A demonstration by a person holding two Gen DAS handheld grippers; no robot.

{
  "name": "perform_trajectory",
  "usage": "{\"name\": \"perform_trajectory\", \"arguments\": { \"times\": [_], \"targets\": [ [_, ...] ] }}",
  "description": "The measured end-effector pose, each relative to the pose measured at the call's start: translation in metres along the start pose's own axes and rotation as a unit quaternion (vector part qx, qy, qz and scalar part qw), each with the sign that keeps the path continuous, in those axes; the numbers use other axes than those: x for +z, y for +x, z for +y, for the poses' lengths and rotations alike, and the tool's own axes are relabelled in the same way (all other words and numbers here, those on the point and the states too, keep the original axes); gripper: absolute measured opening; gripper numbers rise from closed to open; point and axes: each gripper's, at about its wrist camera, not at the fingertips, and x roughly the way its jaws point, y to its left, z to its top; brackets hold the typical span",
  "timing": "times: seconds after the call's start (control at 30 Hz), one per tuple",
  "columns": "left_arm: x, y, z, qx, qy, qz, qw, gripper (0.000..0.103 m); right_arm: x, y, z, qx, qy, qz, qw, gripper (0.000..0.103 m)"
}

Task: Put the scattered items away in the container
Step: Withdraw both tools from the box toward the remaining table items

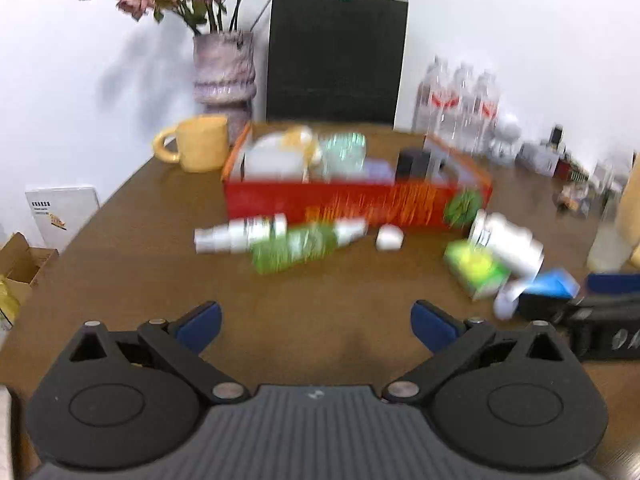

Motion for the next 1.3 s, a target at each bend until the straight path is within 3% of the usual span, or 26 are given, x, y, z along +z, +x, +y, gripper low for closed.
{"name": "perform_trajectory", "arguments": {
  "times": [0.1,0.2,0.3,0.43,1.3],
  "targets": [
    [-0.030,0.011,0.003,0.001,-0.002,0.007,1.0000,0.103,-0.031,0.008,-0.001,-0.026,0.003,-0.006,1.000,0.098],
    [-0.045,0.022,0.005,-0.007,-0.016,0.019,0.9997,0.103,-0.049,0.021,-0.002,-0.025,0.014,0.003,1.000,0.098],
    [-0.045,0.023,-0.007,0.012,0.030,0.015,0.9994,0.103,-0.056,0.036,-0.003,-0.025,0.023,0.012,0.999,0.099],
    [-0.045,0.029,-0.007,0.007,0.021,0.027,0.9994,0.103,-0.061,0.045,0.001,-0.030,0.012,0.003,0.999,0.103],
    [-0.046,0.030,-0.005,0.012,0.015,0.029,0.9994,0.103,-0.058,0.049,0.002,-0.035,0.002,0.005,0.999,0.103]
  ]
}}
